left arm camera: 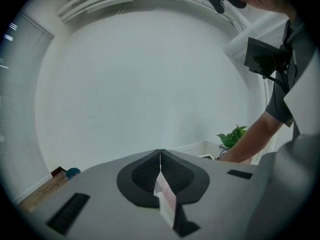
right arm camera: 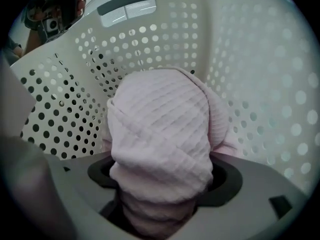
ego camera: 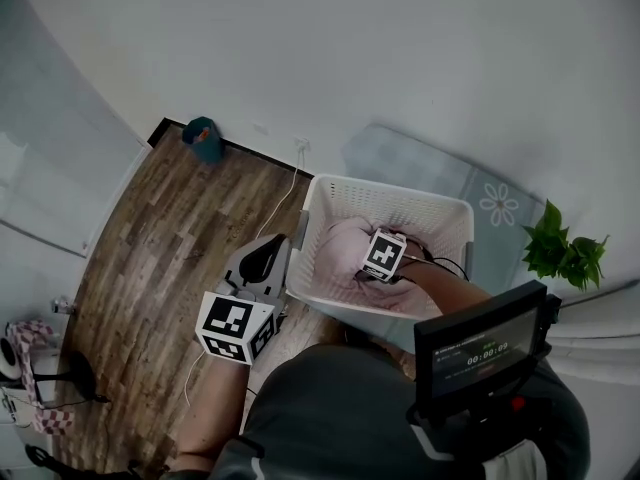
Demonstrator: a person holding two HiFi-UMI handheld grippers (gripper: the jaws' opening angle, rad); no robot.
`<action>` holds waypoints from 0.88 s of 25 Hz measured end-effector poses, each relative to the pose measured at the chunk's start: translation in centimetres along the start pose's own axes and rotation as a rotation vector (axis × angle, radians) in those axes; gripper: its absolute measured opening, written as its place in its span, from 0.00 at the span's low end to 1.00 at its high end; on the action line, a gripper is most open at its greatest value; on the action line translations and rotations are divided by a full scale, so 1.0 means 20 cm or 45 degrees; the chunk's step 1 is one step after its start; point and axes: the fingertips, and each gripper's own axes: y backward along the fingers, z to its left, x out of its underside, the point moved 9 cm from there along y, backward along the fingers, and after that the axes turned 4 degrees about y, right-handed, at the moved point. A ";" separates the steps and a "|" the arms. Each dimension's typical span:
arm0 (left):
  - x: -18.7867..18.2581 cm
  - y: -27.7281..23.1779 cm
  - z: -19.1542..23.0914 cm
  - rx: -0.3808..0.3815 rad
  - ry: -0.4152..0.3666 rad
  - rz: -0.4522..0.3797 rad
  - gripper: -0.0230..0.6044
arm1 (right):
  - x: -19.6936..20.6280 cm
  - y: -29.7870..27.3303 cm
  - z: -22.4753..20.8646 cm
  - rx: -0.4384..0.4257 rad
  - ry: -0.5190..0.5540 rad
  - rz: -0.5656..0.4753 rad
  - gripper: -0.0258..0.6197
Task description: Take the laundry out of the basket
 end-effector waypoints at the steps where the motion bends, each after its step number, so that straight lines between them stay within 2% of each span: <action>1: 0.00 0.00 0.01 -0.008 0.007 -0.001 0.05 | -0.01 -0.01 0.00 0.010 -0.011 -0.001 0.70; 5: 0.01 0.03 0.04 -0.031 0.031 -0.002 0.05 | -0.03 0.00 -0.01 0.029 -0.101 -0.074 0.59; 7: 0.02 0.05 0.04 -0.042 0.050 -0.005 0.05 | -0.03 0.01 -0.04 -0.002 -0.242 -0.157 0.55; 9: 0.02 0.07 0.05 -0.063 0.066 -0.014 0.05 | -0.01 0.01 -0.07 -0.070 -0.430 -0.255 0.51; 11: 0.01 0.10 0.06 -0.084 0.066 -0.024 0.05 | -0.01 0.01 -0.09 -0.148 -0.546 -0.337 0.49; 13: 0.01 0.13 0.07 -0.101 0.064 -0.032 0.05 | 0.00 0.02 -0.10 -0.197 -0.579 -0.381 0.49; 17: 0.02 0.18 0.08 -0.137 0.066 -0.040 0.05 | -0.01 0.02 -0.10 -0.226 -0.612 -0.407 0.49; 22: 0.02 0.22 0.06 -0.145 0.065 -0.042 0.05 | -0.01 0.05 -0.09 -0.294 -0.676 -0.479 0.49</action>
